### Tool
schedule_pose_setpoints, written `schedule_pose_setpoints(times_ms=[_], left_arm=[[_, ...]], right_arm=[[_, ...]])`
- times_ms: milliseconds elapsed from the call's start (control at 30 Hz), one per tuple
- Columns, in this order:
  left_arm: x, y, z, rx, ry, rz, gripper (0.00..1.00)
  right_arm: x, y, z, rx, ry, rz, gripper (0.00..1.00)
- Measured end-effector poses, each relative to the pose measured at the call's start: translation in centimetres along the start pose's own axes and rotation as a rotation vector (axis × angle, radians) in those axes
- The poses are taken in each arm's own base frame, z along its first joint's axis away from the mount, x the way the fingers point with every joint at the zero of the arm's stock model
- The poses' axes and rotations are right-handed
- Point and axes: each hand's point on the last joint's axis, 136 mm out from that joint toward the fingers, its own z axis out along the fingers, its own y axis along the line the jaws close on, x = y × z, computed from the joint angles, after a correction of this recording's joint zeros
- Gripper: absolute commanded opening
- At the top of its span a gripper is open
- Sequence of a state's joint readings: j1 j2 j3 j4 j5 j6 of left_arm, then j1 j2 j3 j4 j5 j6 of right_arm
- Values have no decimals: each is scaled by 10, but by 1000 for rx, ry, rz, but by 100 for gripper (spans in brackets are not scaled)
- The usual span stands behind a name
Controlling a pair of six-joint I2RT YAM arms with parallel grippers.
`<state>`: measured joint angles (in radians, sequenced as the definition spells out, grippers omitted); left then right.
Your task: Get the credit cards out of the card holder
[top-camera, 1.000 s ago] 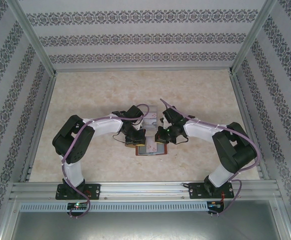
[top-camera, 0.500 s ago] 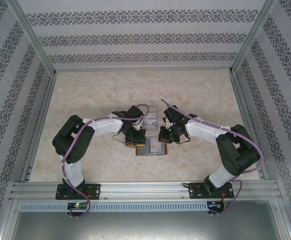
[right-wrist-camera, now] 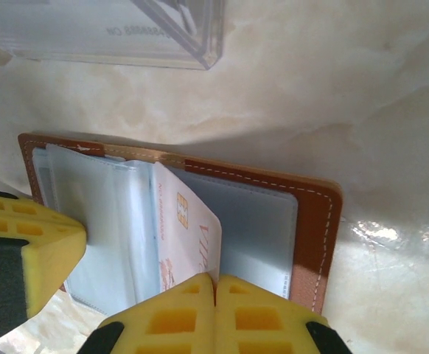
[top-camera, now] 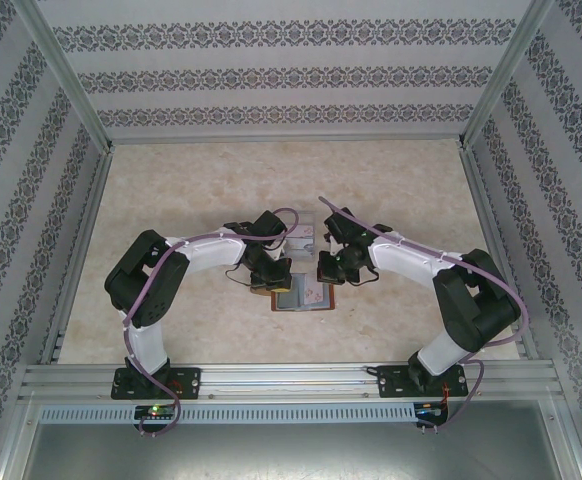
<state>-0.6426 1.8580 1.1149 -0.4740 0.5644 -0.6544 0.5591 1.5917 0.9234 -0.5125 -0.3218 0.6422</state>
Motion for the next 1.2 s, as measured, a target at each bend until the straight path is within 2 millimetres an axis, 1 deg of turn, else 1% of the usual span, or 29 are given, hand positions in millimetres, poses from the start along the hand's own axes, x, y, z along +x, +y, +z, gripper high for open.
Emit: schedule_pose_setpoints(times_ms=[233, 300, 433, 533, 833, 1200], left_arm=[[1, 1, 0, -1, 2, -1, 2], [1, 1, 0, 0, 2, -1, 2], [1, 1, 0, 1, 3, -1, 2], [1, 1, 1, 1, 4, -1, 2], [1, 1, 1, 1, 4, -1, 2], [1, 0, 1, 1, 4, 2, 2]], right_arm=[[1, 11, -2, -1, -4, -33, 2], [2, 15, -2, -4, -3, -42, 5], [4, 21, -2, -12, -3, -42, 13], [7, 23, -1, -15, 5, -38, 15], [12, 28, 0, -26, 21, -13, 15], [18, 26, 1, -20, 32, 6, 9]])
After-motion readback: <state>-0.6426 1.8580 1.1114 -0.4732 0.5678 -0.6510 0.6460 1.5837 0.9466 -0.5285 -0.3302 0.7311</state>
